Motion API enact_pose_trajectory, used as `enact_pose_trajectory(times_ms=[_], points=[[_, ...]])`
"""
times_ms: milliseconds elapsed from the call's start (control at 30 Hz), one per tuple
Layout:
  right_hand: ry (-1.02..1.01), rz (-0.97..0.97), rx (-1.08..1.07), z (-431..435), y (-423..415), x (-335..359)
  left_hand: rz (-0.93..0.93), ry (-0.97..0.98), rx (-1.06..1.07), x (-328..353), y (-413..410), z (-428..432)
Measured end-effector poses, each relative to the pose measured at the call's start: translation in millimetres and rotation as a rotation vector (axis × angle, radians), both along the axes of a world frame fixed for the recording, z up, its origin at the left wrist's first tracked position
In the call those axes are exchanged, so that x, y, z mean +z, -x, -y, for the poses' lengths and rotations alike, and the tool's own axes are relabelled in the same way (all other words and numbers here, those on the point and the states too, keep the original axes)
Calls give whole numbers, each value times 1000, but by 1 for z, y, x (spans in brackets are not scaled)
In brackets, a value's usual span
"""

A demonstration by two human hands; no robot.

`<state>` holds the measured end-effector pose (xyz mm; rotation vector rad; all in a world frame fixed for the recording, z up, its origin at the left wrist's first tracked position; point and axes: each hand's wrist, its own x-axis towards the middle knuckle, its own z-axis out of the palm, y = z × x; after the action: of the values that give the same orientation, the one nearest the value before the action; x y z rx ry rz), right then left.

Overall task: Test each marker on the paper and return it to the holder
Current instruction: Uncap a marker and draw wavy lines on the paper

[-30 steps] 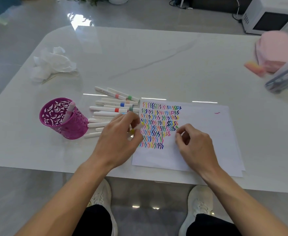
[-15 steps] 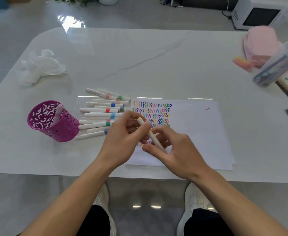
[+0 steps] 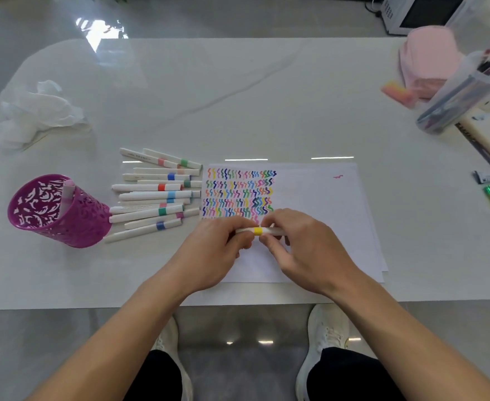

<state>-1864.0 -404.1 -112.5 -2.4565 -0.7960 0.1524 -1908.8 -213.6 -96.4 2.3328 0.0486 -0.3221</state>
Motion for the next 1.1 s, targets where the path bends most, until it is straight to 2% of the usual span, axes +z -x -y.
enact_pose_trajectory(times_ms=[67, 333, 867, 1100], points=[[28, 40, 39, 3, -1, -3, 49, -100, -61, -2, -1, 0], [49, 238, 41, 6, -6, -12, 115, -180, -130, -9, -4, 3], [58, 66, 40, 0, -1, -7, 196, -141, -91, -9, 1, -1], [54, 74, 24, -4, 0, -5, 202, -141, -83, -7, 2, -3]])
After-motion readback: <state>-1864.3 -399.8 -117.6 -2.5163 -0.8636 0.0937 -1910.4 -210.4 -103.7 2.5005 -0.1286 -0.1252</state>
